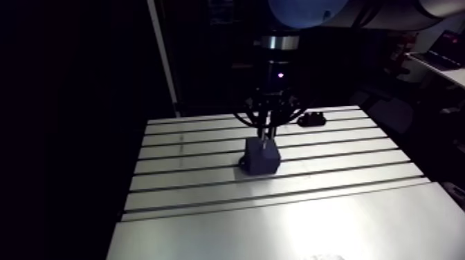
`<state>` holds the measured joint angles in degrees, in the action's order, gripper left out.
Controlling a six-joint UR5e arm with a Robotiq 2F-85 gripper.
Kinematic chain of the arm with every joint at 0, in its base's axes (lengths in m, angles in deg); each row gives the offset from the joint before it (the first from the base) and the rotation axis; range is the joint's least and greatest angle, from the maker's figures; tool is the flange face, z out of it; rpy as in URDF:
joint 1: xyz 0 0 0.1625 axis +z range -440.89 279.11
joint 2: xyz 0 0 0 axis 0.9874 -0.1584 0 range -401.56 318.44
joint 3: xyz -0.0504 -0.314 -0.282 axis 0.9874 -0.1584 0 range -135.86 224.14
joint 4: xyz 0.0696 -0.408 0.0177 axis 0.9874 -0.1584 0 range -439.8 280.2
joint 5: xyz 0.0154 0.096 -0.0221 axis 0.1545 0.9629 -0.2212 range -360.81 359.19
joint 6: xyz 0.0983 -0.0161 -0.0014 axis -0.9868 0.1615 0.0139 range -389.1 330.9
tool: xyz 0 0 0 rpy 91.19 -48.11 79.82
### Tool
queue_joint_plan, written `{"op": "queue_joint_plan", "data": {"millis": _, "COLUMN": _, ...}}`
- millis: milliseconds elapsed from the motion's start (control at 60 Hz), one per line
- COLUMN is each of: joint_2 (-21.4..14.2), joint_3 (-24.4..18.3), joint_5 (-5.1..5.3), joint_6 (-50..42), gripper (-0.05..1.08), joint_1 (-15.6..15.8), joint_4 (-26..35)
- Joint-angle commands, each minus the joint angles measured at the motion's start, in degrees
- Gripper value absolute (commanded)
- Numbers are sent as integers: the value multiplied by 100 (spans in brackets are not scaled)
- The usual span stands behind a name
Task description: Pick up the M10 bolt and insert it into the hole until fully seated.
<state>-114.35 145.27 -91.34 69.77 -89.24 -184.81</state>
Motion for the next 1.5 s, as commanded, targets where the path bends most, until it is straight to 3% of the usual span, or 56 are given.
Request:
{"op": "queue_joint_plan", "data": {"millis": 17, "joint_2": -2, "joint_3": 8, "joint_5": 4, "joint_6": -29, "gripper": 108, "joint_1": 0, "joint_4": -6}}
{"op": "queue_joint_plan", "data": {"millis": 583, "joint_2": -2, "joint_3": 166, "joint_5": 4, "joint_6": 40, "gripper": 107, "joint_1": 9, "joint_4": -288}}
{"op": "queue_joint_plan", "data": {"millis": 683, "joint_2": -18, "joint_3": 175, "joint_5": 4, "joint_6": 64, "gripper": 102, "joint_1": 9, "joint_4": -296}}
{"op": "queue_joint_plan", "data": {"millis": 700, "joint_2": -20, "joint_3": 168, "joint_5": 4, "joint_6": 81, "gripper": 93, "joint_1": 9, "joint_4": -296}}
{"op": "queue_joint_plan", "data": {"millis": 717, "joint_2": -20, "joint_3": 168, "joint_5": 4, "joint_6": 81, "gripper": 93, "joint_1": 9, "joint_4": -296}}
{"op": "queue_joint_plan", "data": {"millis": 733, "joint_2": -20, "joint_3": 167, "joint_5": 4, "joint_6": 84, "gripper": 72, "joint_1": 9, "joint_4": -296}}
{"op": "queue_joint_plan", "data": {"millis": 750, "joint_2": -20, "joint_3": 167, "joint_5": 4, "joint_6": 84, "gripper": 72, "joint_1": 9, "joint_4": -296}}
{"op": "queue_joint_plan", "data": {"millis": 783, "joint_2": -12, "joint_3": 150, "joint_5": -3, "joint_6": 84, "gripper": 12, "joint_1": 9, "joint_4": -273}}
{"op": "queue_joint_plan", "data": {"millis": 800, "joint_2": -12, "joint_3": 150, "joint_5": -3, "joint_6": 84, "gripper": 12, "joint_1": 9, "joint_4": -273}}
{"op": "queue_joint_plan", "data": {"millis": 817, "joint_2": -26, "joint_3": 164, "joint_5": 3, "joint_6": 84, "gripper": 2, "joint_1": 1, "joint_4": -293}}
{"op": "queue_joint_plan", "data": {"millis": 1183, "joint_2": -87, "joint_3": 202, "joint_5": 48, "joint_6": 102, "gripper": 0, "joint_1": 0, "joint_4": -405}}
{"op": "queue_joint_plan", "data": {"millis": 1500, "joint_2": -377, "joint_3": 107, "joint_5": -15, "joint_6": 92, "gripper": 0, "joint_1": -42, "joint_4": -395}}
